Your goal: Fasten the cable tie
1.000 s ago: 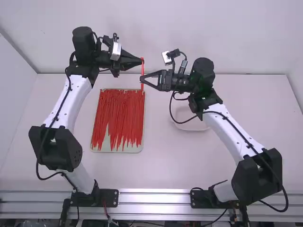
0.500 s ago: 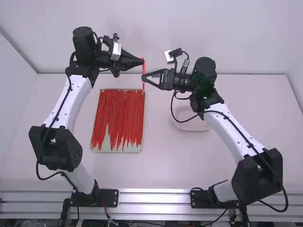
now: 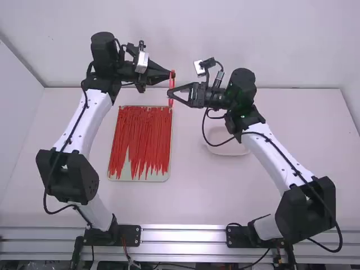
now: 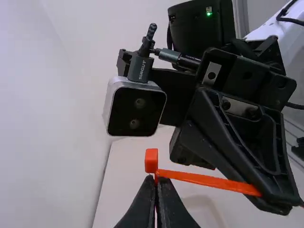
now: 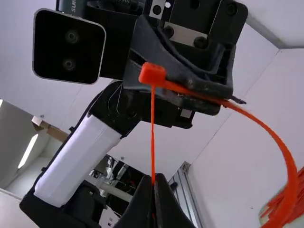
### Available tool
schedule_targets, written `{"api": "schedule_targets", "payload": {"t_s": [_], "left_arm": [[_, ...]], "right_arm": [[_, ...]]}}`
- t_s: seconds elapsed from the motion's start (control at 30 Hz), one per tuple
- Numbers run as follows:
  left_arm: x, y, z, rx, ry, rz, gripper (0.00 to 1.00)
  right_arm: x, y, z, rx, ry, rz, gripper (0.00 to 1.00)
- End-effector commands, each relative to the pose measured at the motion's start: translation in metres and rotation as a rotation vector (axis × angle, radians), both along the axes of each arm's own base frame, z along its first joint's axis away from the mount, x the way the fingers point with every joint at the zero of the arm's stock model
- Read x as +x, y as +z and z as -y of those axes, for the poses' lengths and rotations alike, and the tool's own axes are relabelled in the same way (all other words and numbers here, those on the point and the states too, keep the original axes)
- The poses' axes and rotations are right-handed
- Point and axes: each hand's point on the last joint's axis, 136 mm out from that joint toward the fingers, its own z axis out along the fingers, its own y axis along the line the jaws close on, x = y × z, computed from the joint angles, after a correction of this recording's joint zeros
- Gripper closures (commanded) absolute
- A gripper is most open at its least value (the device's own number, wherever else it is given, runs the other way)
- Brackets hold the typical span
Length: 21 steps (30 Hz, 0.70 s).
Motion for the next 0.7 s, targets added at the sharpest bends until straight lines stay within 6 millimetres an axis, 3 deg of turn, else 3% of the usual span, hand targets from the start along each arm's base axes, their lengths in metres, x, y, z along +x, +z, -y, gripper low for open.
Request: {"api": "schedule_targets", "payload": {"t_s": [0.0, 0.37, 0.67], "left_arm": [[-0.005, -0.002, 0.004, -0.001, -0.025, -0.008, 0.98], [0.008, -0.002, -0.016, 0.001, 0.045, -0.005, 0.98], [0.000, -0.002, -0.010, -0.003, 0.000, -0.010, 0.98]], "right_arm": [[-0.002, -0.002, -0.002, -0.001, 0.008, -0.003, 1.00], [-0.005, -0.001, 0.000, -0.002, 0.027, 0.002, 1.00], [-0.001, -0.001, 0.000, 0.001, 0.007, 0.002, 1.00]]}}
